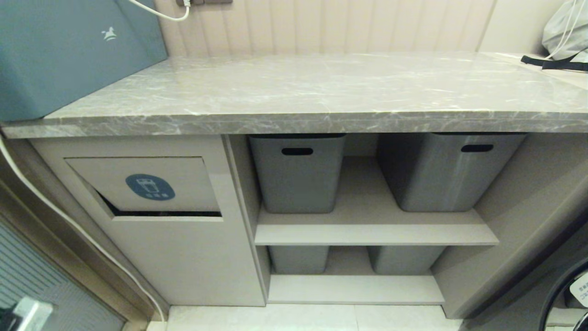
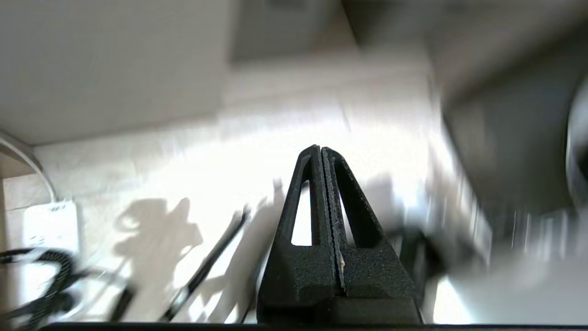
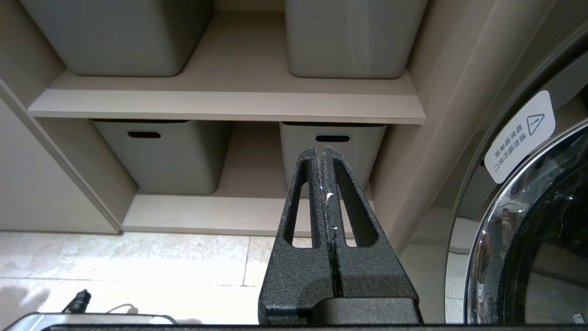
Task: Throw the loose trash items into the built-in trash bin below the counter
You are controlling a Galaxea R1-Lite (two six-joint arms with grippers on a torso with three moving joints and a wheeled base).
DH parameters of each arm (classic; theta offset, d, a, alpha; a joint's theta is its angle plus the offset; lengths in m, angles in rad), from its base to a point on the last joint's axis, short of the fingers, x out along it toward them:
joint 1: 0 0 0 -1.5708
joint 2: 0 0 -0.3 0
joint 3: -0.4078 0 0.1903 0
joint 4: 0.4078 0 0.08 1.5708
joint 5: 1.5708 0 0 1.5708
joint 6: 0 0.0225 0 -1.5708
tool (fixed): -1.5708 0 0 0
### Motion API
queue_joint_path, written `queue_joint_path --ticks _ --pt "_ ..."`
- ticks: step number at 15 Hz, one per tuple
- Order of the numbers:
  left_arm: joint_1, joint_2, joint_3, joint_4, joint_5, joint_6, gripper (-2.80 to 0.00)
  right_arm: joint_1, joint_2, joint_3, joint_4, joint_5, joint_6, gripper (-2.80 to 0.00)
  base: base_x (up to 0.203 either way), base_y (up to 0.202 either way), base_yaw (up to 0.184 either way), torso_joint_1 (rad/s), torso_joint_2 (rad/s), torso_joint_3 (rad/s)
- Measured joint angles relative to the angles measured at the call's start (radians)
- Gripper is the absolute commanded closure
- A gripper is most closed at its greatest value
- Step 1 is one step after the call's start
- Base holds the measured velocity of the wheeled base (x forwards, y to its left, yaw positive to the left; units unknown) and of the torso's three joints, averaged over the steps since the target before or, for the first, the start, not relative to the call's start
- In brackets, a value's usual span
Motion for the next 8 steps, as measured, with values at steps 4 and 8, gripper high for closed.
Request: queue_joint_path --ticks 4,8 --pt "-0.031 -0.207 -0.024 0.455 -0.083 0.16 0.0 0.0 0.0 0.0 0.0 0.0 0.001 0.0 0.0 0.0 0.0 0.0 0.0 0.0" --pt "0.13 -0.202 -0.018 0.49 -0.028 0.19 0.0 0.0 0.0 0.0 0.0 0.0 0.0 0.0 0.0 0.0 0.0 0.0 0.0 0.0"
